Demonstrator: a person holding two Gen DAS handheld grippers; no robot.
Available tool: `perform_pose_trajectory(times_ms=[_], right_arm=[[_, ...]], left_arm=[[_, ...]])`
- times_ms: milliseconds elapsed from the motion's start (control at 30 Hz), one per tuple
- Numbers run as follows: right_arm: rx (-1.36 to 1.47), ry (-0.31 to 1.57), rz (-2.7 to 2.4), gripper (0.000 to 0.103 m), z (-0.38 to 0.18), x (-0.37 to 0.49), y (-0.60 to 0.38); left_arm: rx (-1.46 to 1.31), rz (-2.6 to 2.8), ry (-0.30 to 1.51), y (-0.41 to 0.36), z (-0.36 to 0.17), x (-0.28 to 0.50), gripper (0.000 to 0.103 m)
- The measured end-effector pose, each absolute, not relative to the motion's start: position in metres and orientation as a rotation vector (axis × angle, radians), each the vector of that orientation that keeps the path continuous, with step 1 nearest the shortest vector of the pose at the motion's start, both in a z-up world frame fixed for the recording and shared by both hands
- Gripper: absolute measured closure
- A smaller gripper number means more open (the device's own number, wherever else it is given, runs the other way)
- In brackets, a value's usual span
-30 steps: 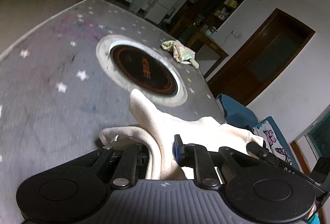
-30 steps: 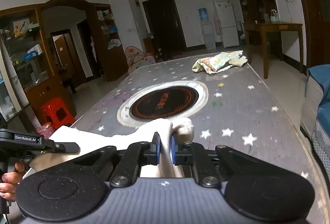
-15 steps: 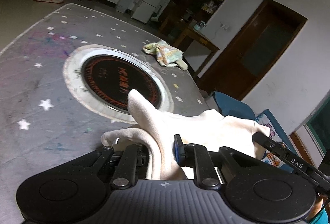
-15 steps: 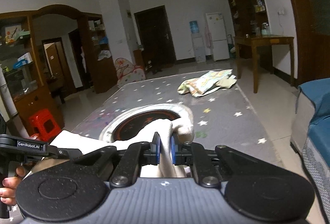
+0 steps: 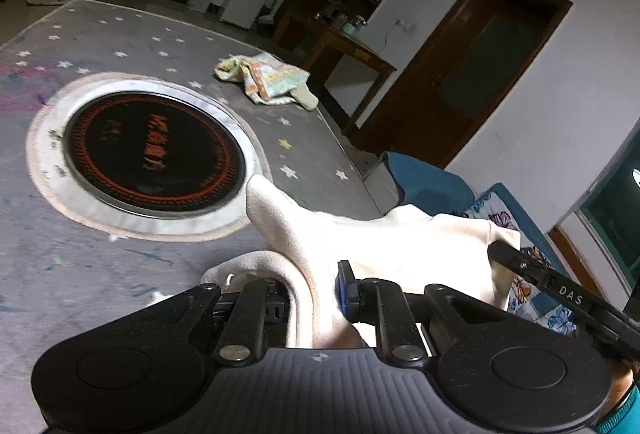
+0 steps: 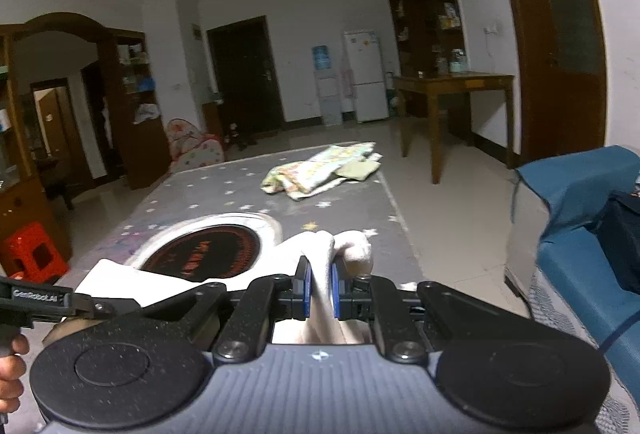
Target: Fold clothes
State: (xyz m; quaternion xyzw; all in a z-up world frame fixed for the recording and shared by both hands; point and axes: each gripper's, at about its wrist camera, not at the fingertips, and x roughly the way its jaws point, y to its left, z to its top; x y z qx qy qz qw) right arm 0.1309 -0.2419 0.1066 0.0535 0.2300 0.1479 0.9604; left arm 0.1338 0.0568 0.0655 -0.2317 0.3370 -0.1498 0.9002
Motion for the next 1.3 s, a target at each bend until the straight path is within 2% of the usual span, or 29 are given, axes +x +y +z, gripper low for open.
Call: perform_pose_trajectory(times_ms=[233, 300, 367, 467, 533, 767, 900, 1100, 1300], right_arm=[[0.103, 0.554, 0.244, 0.094, 0.073, 0.144, -0.257], [0.098, 0.583, 0.233, 0.093, 0.064, 0.148, -0.260], [0.095, 0.595, 0.223, 0.088, 0.057, 0.148, -0.263], [0.095, 0.604, 0.205, 0.085, 0.051, 0.148, -0.268], [0.096, 0.591, 0.194, 0.079, 0.052, 0.145, -0.269], [0.097, 0.621, 0.246, 0.077, 0.041, 0.133, -0.261], [0.104, 0.676, 0.264, 0.071, 0.023, 0.132, -0.260], [0.115, 0.686, 0.265, 0.068, 0.018, 0.128, -0.262], [0.109, 0.642, 0.305, 0.068, 0.032, 0.139, -0.255]], left_arm=[[-0.449, -0.310, 0.805, 0.038, 0.029, 0.146, 0.082], [-0.434, -0.293, 0.824, 0.038, 0.023, 0.146, 0.077], [-0.413, -0.270, 0.820, 0.043, 0.021, 0.142, 0.061], [-0.393, -0.229, 0.809, 0.051, 0.022, 0.137, 0.059], [-0.385, -0.202, 0.799, 0.057, 0.022, 0.134, 0.057], [-0.321, -0.124, 0.743, 0.061, 0.029, 0.122, 0.059], [-0.304, -0.122, 0.717, 0.060, 0.036, 0.119, 0.059], [-0.280, -0.123, 0.650, 0.050, 0.048, 0.124, 0.071], [-0.264, -0.237, 0.664, 0.025, 0.049, 0.145, 0.071]])
